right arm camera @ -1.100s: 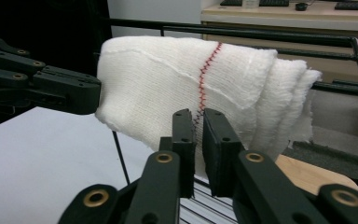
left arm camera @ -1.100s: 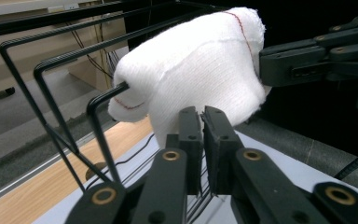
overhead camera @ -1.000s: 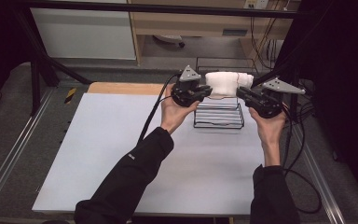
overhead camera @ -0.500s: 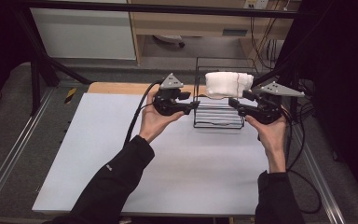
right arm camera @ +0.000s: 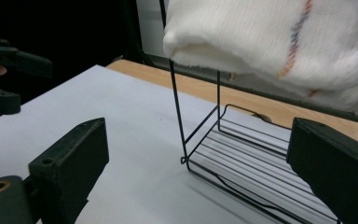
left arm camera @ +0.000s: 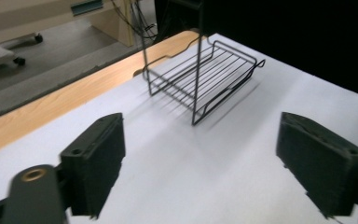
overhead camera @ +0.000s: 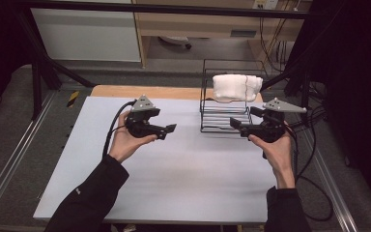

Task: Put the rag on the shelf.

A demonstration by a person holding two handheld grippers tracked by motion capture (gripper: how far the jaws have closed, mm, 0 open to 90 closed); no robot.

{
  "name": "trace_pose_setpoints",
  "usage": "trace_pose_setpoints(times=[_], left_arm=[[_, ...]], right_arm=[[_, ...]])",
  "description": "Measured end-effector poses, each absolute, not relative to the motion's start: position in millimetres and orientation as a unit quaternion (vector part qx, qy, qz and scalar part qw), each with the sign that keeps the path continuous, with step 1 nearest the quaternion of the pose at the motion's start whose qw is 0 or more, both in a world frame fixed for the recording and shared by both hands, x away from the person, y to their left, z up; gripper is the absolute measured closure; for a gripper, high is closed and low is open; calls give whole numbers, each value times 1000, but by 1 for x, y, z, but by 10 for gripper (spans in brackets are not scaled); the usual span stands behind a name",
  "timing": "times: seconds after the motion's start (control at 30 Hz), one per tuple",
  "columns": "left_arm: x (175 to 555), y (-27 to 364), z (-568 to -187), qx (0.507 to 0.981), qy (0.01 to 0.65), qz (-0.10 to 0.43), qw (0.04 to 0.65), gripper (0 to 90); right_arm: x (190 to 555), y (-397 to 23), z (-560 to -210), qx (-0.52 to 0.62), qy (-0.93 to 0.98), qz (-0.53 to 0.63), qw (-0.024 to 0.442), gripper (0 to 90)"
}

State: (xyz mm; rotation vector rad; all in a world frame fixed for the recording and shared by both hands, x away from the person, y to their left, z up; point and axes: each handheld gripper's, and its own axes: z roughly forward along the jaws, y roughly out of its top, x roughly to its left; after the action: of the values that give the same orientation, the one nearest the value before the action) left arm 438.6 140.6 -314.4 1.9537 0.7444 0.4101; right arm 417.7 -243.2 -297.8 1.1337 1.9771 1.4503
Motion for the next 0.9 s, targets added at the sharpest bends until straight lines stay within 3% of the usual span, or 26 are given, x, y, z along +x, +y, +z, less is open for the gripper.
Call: trace_pose_setpoints(times=[0.27,0.9], left_arm=[[419,182,-343,803,327,171,468,64],[378,251,-407,796,357,171,457,84]], right_arm=[[410,-237,-315,407,725,517,206,23],[386,-237,-386,408,754,493,148,6]])
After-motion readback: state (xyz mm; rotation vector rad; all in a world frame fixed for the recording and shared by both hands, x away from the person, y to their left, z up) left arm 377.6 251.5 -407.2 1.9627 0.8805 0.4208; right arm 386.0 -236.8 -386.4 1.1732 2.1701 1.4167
